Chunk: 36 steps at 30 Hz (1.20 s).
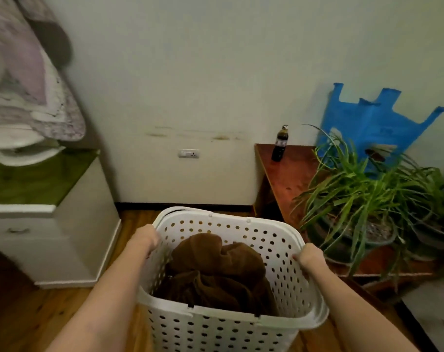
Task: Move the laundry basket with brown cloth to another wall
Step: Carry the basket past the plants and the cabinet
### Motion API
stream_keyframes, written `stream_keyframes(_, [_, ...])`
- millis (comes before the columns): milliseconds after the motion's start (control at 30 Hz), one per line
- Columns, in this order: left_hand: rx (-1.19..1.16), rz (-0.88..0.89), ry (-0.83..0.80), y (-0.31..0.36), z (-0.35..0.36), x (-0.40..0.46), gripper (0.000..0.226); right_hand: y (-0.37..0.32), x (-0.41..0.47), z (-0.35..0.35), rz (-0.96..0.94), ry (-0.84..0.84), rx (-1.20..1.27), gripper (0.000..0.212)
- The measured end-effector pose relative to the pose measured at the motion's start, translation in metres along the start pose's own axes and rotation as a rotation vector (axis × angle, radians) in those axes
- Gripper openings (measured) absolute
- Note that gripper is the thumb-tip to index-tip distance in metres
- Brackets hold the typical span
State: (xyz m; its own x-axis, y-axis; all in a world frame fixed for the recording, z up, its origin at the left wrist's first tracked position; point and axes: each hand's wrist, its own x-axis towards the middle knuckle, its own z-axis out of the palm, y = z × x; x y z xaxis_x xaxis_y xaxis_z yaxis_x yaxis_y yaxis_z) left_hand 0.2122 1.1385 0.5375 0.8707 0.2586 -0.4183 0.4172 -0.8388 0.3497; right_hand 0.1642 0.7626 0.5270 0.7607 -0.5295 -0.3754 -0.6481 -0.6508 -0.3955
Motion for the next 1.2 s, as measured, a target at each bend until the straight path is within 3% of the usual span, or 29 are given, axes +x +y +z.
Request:
stream_keyframes(500, [-0.206, -0.252, 0.116, -0.013, -0.051, 0.166, 0.042, -0.223, 0.163, 0.035, -0.246, -0.077, -0.1, 0.019])
stream_keyframes(633, [-0.216, -0.286, 0.098, -0.004, -0.07, 0.232, 0.041, -0.266, 0.2, 0.053, -0.228, -0.101, -0.074, 0.016])
stream_keyframes(833, [-0.113, -0.193, 0.027, 0.016, -0.093, 0.356, 0.045, -0.32, 0.267, 0.087, -0.145, -0.15, -0.042, 0.02])
stream_keyframes(1200, [-0.123, -0.163, -0.068, 0.049, -0.135, 0.523, 0.042, -0.426, 0.358, 0.127, -0.001, -0.119, 0.016, 0.027])
